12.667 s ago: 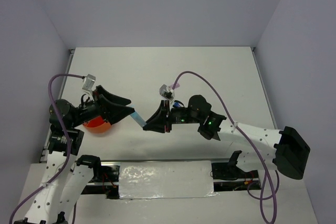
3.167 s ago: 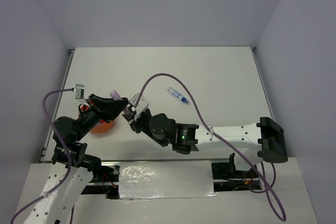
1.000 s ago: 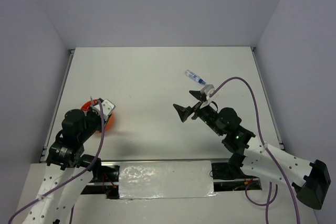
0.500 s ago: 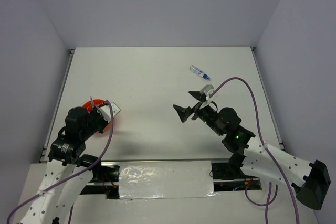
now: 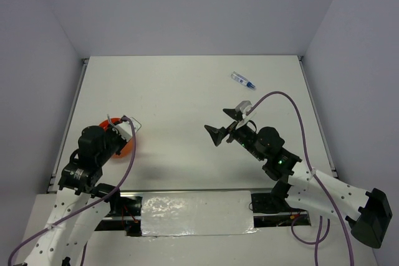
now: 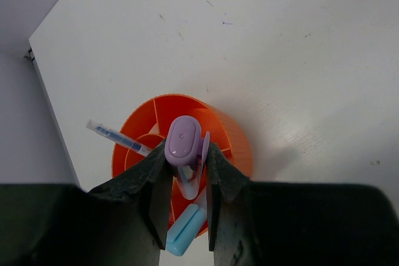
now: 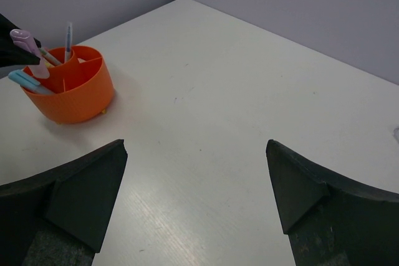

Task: Sort the stationery into containers
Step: Place the stationery in the storage box, then pick up the stationery from the corner of the board.

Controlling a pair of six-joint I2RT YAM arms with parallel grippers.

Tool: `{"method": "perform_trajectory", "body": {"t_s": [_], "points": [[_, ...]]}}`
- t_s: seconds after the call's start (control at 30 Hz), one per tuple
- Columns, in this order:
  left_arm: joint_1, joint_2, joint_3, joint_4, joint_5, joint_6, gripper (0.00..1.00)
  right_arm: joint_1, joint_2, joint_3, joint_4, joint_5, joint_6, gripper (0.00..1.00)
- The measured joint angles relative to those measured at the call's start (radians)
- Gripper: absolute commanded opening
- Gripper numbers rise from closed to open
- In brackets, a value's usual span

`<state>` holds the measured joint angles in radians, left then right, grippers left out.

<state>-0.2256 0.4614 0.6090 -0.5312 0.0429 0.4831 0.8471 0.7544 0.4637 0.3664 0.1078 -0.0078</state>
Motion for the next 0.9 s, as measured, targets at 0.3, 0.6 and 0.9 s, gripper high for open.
{"method": "perform_trajectory", "body": {"t_s": [0.3, 0.6, 0.9], "points": [[0.006, 0.014, -0.003, 0.001, -0.02, -0.023, 0.47, -0.001, -0.014, 0.0, 0.0, 0.001, 0.0, 1.0], [0.011, 0.014, -0.003, 0.02, -0.052, -0.068, 0.99, -0.023, 0.023, 0.0, -0.002, -0.009, 0.018, 1.0], [0.013, -0.018, 0.069, -0.002, -0.011, -0.148, 0.99, -0.377, 0.488, 0.332, -0.219, -0.003, 0.19, 1.0]]}}
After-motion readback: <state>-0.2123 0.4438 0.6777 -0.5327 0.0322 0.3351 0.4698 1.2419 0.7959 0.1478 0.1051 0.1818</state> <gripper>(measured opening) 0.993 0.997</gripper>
